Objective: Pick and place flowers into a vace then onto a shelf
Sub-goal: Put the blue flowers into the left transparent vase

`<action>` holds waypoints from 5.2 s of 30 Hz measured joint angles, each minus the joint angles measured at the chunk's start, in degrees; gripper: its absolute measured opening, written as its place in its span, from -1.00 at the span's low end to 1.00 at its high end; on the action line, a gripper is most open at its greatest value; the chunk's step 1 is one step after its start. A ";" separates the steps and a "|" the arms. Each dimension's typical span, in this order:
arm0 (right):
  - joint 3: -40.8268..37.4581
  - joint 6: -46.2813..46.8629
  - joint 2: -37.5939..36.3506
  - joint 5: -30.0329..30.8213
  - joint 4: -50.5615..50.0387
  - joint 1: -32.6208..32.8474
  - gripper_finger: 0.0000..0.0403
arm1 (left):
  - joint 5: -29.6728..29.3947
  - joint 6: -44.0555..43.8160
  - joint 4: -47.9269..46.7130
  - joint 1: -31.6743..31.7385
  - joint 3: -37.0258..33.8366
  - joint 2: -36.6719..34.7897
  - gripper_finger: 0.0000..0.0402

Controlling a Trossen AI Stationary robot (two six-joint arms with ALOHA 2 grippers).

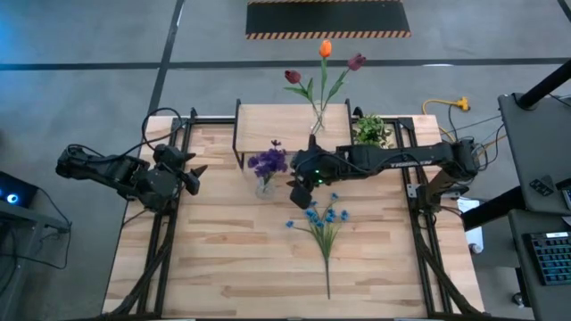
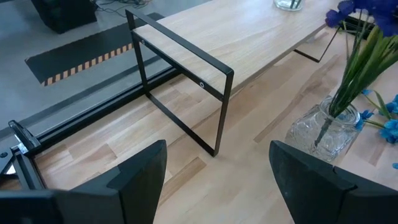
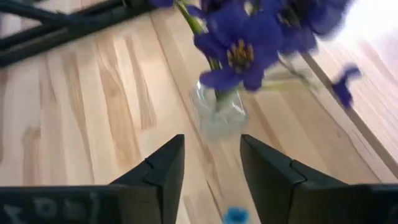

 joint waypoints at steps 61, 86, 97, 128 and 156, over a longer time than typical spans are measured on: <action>-17.51 78.29 4.53 12.13 -6.59 28.69 -0.37 | 11.78 23.08 14.95 0.02 -0.28 10.42 0.33; -17.00 61.57 10.88 11.80 0.73 20.64 -0.39 | 11.87 22.53 16.50 0.02 -0.35 11.39 0.33; -17.00 55.08 10.91 4.34 0.66 15.54 -0.39 | 11.86 22.39 17.08 0.02 -0.35 11.56 0.33; -17.77 45.96 11.07 -1.50 0.70 10.09 -0.39 | 11.82 22.43 17.99 0.02 -0.35 11.65 0.33; -17.44 60.12 8.98 -0.96 -9.57 13.94 -0.39 | 11.54 22.53 17.97 0.02 -0.33 11.74 0.33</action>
